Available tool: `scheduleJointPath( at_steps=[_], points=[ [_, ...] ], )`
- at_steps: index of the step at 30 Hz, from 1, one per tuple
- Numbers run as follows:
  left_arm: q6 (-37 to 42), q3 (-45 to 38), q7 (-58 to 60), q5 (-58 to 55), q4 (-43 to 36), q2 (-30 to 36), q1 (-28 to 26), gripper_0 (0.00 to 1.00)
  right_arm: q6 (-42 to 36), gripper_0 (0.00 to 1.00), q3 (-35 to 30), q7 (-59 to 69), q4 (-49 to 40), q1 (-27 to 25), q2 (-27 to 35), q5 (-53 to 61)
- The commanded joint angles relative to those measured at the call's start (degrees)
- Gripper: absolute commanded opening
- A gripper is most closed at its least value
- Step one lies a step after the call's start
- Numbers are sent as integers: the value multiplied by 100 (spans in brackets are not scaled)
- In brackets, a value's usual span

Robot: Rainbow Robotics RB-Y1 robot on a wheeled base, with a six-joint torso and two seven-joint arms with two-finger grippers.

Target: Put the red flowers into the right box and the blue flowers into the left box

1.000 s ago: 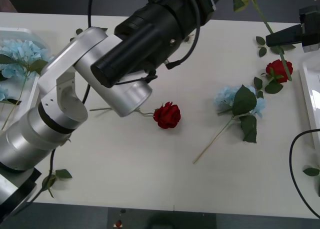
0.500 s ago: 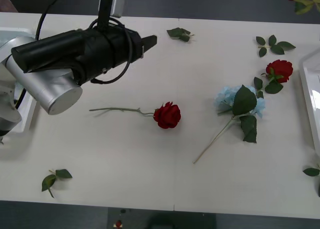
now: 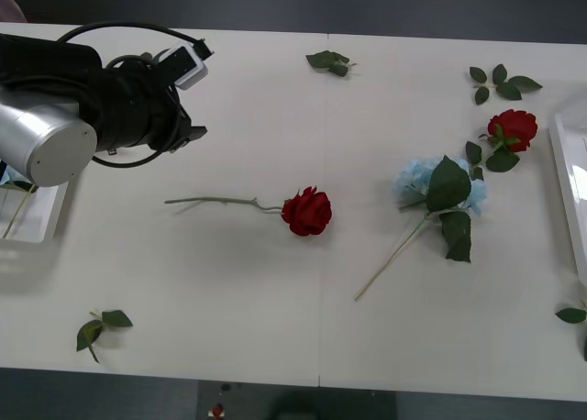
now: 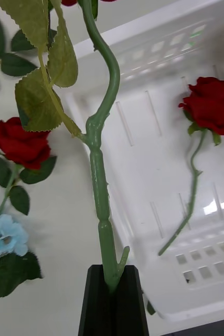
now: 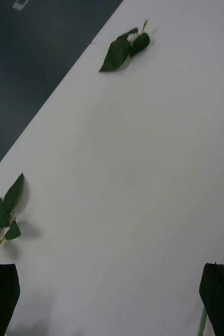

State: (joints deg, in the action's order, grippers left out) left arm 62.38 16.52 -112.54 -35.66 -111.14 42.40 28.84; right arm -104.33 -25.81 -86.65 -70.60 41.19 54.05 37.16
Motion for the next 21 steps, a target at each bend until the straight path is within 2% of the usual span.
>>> scheduleJointPath(
  at_steps=[1, 5, 12, 17, 21],
  points=[
    [538, 9, -1042, 464, -119, -100, 122, 100, 379, 0, -56, 43, 37, -155, 194, -394],
    [802, 237, -1648, 789, -110, -162, 157, 100, 950, 0, -30, 95, 37, -604, 203, -464],
    [819, 1081, -1683, 903, 224, -417, 535, 100, 1952, 0, -144, 131, 46, -1526, 194, -473],
    [819, 1582, -1666, 903, 813, -865, 983, 100, 2356, 0, -118, 131, 37, -1948, 176, -438],
    [819, 1793, -1648, 903, 1191, -1128, 1159, 100, 2646, 0, -56, 139, 46, -2098, 44, -438]
  ],
)
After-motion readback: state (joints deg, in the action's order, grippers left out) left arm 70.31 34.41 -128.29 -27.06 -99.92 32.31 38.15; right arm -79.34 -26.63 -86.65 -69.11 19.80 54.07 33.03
